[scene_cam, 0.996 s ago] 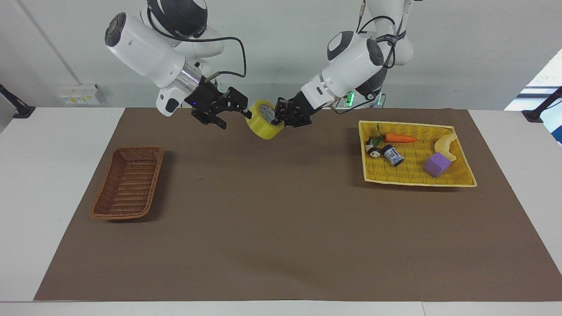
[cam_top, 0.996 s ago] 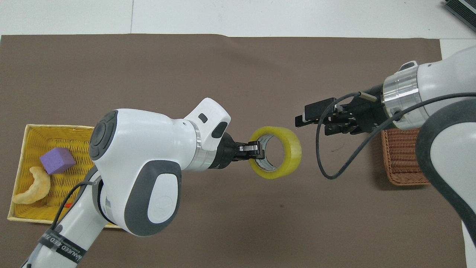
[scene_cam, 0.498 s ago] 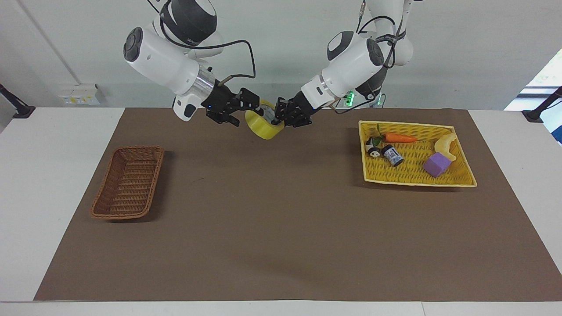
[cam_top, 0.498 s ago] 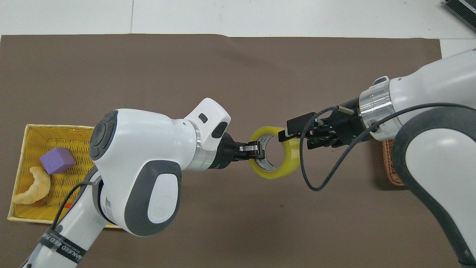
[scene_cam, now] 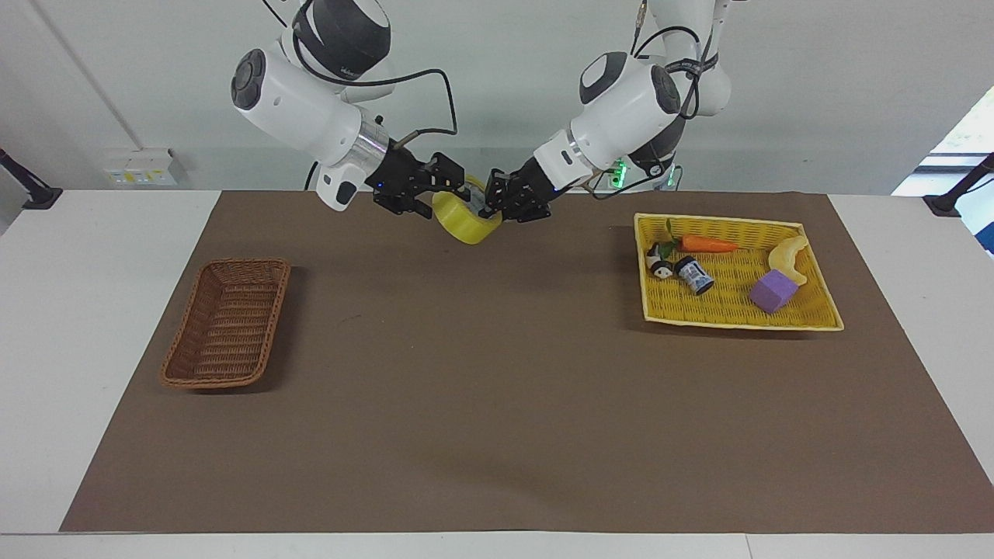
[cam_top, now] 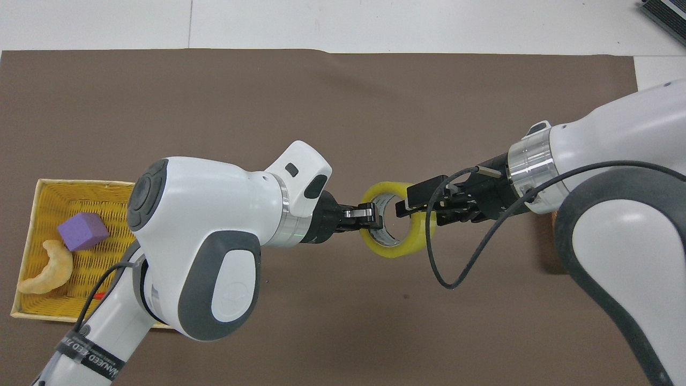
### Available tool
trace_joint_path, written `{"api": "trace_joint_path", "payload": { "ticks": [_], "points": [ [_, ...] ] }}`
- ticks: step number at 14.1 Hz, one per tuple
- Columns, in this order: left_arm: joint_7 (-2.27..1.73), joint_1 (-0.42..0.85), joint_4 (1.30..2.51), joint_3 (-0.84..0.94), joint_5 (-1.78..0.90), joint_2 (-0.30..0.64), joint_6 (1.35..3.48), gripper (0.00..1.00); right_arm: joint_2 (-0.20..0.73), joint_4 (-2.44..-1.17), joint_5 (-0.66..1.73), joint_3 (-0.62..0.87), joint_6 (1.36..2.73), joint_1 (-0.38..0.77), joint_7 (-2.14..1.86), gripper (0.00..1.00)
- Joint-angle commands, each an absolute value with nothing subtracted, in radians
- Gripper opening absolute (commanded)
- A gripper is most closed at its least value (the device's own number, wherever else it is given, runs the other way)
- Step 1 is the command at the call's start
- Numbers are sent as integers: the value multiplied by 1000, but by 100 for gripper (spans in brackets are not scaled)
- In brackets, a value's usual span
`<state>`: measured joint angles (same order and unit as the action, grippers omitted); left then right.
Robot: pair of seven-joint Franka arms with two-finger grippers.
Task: Move tape to another basket
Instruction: 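Grasp the tape with the right gripper while the left gripper releases it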
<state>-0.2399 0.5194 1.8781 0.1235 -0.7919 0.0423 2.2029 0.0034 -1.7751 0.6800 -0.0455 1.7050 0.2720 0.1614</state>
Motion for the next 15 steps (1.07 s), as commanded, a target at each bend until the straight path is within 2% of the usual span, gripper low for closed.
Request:
{"api": "trace_joint_path", "payload": {
  "ticks": [1, 2, 3, 4, 5, 8, 11, 15],
  "points": [
    [-238, 535, 1887, 110, -825, -2, 2210, 0, -14, -1806, 663, -46, 1720, 270, 176, 0],
    [-242, 535, 1888, 112, -825, -6, 2210, 0, -11, -1801, 660, -46, 1718, 270, 167, 0],
    [-253, 537, 1881, 110, -824, -2, 2215, 42, -6, -1796, 652, -48, 1710, 268, 163, 0],
    [-287, 540, 1873, 112, -819, -2, 2232, 76, -6, -1795, 644, -48, 1710, 268, 163, 0],
    [-349, 540, 1876, 113, -815, -8, 2240, 100, -6, -1795, 640, -48, 1710, 268, 164, 0],
    [-396, 523, 1882, 101, -813, -64, 2205, 100, -8, -1795, 617, -46, 1706, 268, 163, 0],
    [-396, 448, 1871, 95, -767, -69, 2113, 100, -8, -1795, 603, -46, 1704, 268, 160, 0],
    [-399, 355, 1835, 95, -539, -66, 1952, 100, -14, -1796, 552, -48, 1649, 262, 125, 0]
  ]
}}
